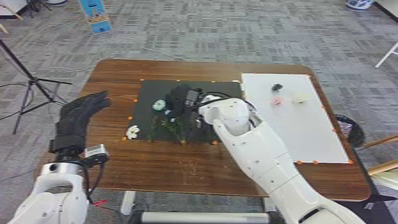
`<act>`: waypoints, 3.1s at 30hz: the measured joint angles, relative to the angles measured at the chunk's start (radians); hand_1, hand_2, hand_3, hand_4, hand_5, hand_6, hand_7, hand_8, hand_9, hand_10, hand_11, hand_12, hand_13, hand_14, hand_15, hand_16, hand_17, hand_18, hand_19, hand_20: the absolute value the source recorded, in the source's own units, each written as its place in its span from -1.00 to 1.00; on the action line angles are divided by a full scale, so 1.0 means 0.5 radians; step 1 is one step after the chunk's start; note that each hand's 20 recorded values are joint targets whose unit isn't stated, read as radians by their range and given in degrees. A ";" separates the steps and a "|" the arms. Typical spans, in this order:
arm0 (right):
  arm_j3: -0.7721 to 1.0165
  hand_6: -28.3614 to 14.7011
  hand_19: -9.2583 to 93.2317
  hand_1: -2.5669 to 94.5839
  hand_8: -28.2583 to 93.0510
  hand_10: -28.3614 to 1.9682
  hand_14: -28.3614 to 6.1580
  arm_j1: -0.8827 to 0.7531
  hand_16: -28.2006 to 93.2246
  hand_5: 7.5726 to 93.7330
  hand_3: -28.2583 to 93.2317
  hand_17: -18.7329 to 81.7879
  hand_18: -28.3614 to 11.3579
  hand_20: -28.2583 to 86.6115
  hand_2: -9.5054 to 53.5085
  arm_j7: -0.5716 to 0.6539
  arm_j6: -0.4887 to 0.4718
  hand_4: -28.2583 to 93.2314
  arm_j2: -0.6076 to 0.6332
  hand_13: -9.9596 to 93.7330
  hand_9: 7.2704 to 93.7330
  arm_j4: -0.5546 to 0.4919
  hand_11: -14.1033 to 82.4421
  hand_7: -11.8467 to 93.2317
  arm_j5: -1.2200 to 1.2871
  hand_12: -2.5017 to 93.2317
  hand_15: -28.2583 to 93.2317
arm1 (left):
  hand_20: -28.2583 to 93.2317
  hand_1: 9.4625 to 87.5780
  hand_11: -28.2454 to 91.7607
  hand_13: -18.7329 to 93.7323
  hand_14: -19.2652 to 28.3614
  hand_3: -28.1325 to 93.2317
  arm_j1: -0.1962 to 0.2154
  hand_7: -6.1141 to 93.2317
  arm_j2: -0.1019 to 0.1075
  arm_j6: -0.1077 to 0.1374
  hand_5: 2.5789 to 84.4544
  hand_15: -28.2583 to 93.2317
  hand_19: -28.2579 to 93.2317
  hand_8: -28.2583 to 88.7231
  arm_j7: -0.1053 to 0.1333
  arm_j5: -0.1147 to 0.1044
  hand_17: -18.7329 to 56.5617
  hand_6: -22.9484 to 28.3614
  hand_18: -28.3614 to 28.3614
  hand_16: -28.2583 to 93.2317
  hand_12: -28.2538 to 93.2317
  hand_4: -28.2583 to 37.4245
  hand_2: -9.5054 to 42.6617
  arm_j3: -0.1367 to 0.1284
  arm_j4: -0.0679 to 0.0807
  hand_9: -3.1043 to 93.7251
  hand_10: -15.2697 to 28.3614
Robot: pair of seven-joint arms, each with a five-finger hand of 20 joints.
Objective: Arrange flowers
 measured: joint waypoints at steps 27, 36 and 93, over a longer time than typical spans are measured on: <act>-0.379 0.34 0.68 -0.55 -0.68 -0.14 -0.33 0.231 0.18 0.44 0.47 -0.08 -0.89 0.68 -0.64 0.472 0.042 -0.82 0.618 0.43 0.56 -0.669 0.14 -0.32 0.683 -0.22 0.61 | -0.25 -0.57 -0.19 0.03 0.37 0.64 0.034 -0.54 -0.010 0.026 0.16 -0.34 -0.41 -0.67 -0.009 0.005 -0.23 0.03 0.27 -0.56 -0.36 -1.00 -0.08 -0.025 -0.007 0.14 0.31; -0.244 0.35 0.67 -0.50 -0.67 -0.13 -0.31 0.209 0.17 0.43 0.49 -0.08 -0.88 0.67 -0.74 0.531 0.296 -0.81 1.076 0.43 0.55 -1.112 0.12 -0.30 0.992 -0.22 0.59 | -0.25 -0.57 -0.19 0.04 0.37 0.63 0.033 -0.54 -0.011 0.064 0.16 -0.33 -0.41 -0.67 -0.009 0.003 -0.23 0.03 0.28 -0.56 -0.36 -1.00 -0.08 -0.048 0.000 0.15 0.31; 0.479 0.39 0.78 -0.41 -0.70 -0.02 -0.08 -0.286 0.17 0.37 0.57 0.06 -0.89 0.66 -1.00 0.154 0.665 -0.84 1.186 0.61 0.62 -0.039 0.18 -0.25 0.020 -0.23 0.58 | -0.25 -0.57 -0.19 0.04 0.37 0.63 0.140 -0.54 -0.094 0.073 0.16 -0.33 -0.41 -0.67 0.021 0.005 -0.24 0.02 0.28 -0.56 -0.36 -1.00 -0.08 -0.045 -0.067 0.15 0.31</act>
